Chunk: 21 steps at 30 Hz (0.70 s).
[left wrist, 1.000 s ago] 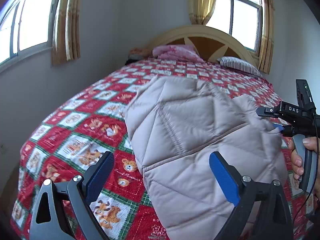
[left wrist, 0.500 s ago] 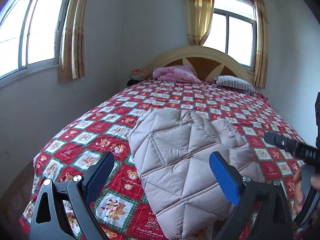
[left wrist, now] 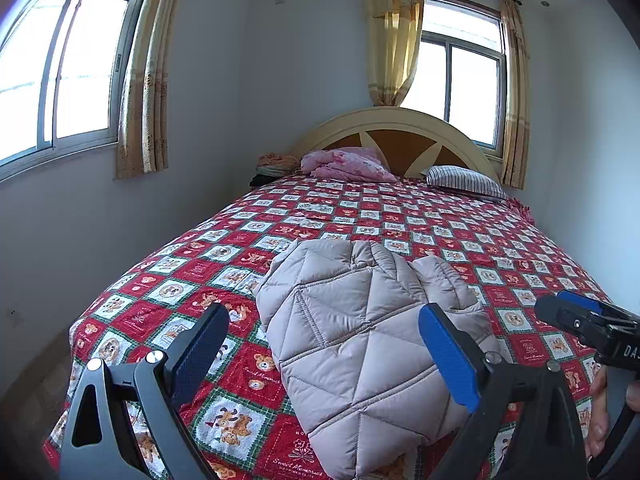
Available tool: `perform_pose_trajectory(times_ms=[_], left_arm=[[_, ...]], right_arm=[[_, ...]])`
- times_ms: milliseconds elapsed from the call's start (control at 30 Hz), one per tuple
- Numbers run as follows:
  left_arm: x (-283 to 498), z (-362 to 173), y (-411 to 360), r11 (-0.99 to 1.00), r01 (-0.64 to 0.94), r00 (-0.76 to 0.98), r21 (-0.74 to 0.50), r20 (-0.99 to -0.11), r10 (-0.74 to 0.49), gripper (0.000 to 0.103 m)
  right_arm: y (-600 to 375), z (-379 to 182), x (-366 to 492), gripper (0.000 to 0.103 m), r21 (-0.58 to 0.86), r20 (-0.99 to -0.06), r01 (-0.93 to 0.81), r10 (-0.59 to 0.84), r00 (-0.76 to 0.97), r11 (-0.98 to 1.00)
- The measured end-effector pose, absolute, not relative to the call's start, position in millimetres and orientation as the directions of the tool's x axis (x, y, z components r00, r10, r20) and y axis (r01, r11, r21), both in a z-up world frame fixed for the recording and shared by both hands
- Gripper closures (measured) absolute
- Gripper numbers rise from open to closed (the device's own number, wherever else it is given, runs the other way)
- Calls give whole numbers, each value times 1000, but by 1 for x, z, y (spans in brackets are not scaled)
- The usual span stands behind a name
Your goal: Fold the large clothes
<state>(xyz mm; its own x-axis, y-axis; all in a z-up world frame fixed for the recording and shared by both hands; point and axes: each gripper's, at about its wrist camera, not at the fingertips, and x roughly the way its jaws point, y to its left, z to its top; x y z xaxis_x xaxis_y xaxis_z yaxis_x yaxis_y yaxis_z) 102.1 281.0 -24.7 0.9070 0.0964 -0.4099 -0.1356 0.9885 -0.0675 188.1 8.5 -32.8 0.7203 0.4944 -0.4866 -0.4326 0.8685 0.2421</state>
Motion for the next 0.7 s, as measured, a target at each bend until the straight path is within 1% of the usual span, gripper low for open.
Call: perform_pose_trajectory(times_ms=[367,700], left_arm=[[101,-25,279,989,-140,908,-53,-406,107,7],[103,-26,279,989,-139,905,-46,-410,108,7]], right_arm=[[11,-29,171,1,217,-466,-452,499,731,865],[5,-27,169,0,235,-458,-442,500,735,866]])
